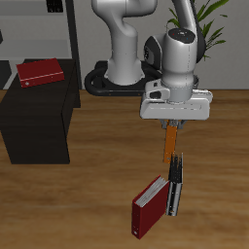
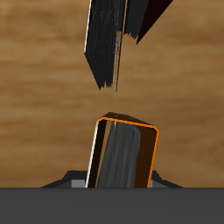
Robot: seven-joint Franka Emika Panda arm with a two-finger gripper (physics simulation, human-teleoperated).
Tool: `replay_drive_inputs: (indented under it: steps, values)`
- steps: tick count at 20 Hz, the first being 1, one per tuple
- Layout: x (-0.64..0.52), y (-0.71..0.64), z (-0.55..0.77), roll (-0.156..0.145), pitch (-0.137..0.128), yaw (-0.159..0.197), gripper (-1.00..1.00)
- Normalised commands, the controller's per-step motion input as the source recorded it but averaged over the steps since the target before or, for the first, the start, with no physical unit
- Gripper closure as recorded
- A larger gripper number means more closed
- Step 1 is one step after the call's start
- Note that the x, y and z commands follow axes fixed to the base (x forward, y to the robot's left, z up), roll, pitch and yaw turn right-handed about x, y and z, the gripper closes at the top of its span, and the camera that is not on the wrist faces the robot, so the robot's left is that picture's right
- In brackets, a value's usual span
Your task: Place the left red book flat on top of the shelf and place the orange book upright on top of the shelf
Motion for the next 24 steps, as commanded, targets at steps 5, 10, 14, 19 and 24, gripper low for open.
replay_drive_inputs:
  steps: [5,10,14,19,24]
  values:
    - [-0.23,-0.91,0.74,0.009,-0.039,-0.015,1.0]
    - [-0.17,-0.86,0.61,-0.055,-0.073,-0.014,1.0]
    - [-0.21,-0.91,0.51,-0.023,-0.029,0.01,1.0]
    - [-0.13,-0.92,0.46,-0.001,-0.006,0.038,1.0]
    - [-0.14,-0.82,0.45,-0.038,-0.032,-0.065,1.0]
